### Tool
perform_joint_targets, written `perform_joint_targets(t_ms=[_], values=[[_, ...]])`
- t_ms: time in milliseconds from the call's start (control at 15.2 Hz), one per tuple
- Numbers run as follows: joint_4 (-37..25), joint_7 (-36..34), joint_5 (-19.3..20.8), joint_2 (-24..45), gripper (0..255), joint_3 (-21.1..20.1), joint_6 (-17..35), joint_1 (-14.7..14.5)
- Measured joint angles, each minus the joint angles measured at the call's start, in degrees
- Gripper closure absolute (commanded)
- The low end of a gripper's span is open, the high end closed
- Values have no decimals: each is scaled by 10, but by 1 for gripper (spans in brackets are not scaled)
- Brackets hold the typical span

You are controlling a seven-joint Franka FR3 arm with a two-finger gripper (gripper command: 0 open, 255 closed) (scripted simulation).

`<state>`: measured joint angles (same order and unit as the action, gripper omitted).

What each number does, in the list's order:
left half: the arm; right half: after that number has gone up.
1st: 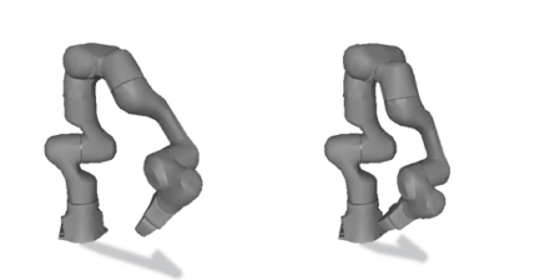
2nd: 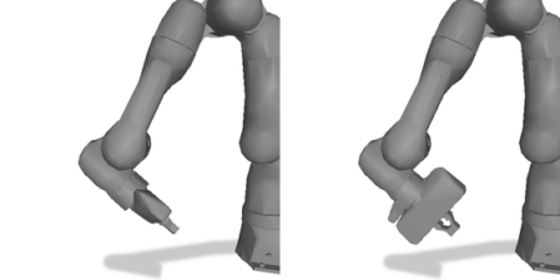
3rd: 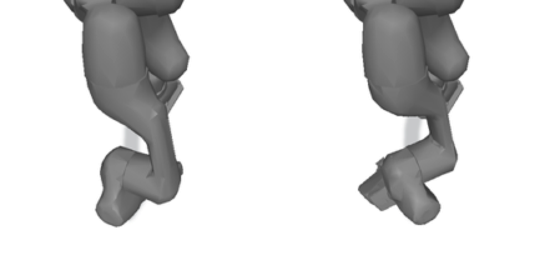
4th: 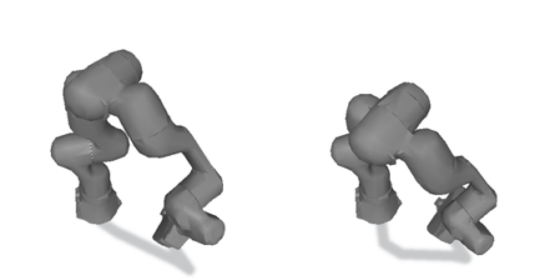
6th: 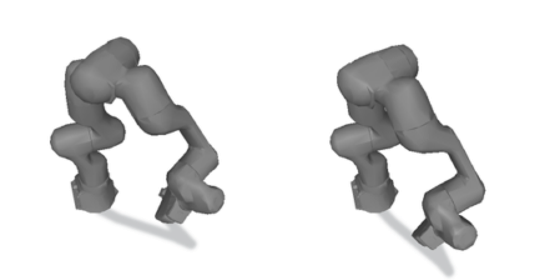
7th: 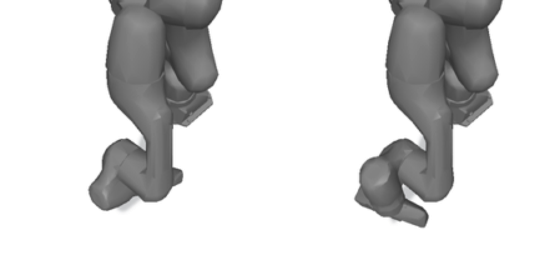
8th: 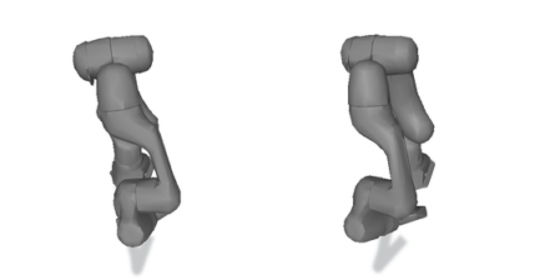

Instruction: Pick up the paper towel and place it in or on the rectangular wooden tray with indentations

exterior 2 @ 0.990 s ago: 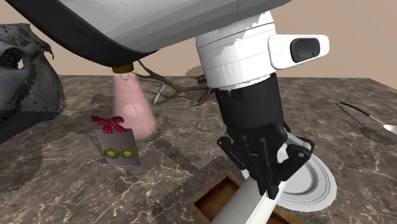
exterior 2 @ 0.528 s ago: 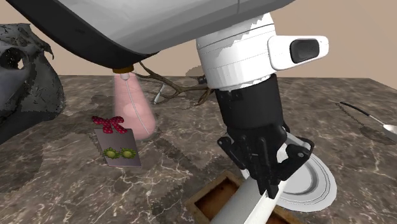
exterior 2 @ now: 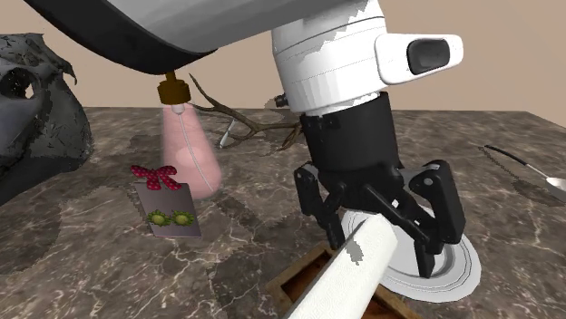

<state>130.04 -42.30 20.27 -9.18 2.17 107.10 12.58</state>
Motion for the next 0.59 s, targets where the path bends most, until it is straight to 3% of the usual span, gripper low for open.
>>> perform_joint_targets(t_ms=[198,594], values=[[-37,3,-9,-3,0,-8,-42,-6],[-43,3,-10,-4,0,-9,-50,-7]])
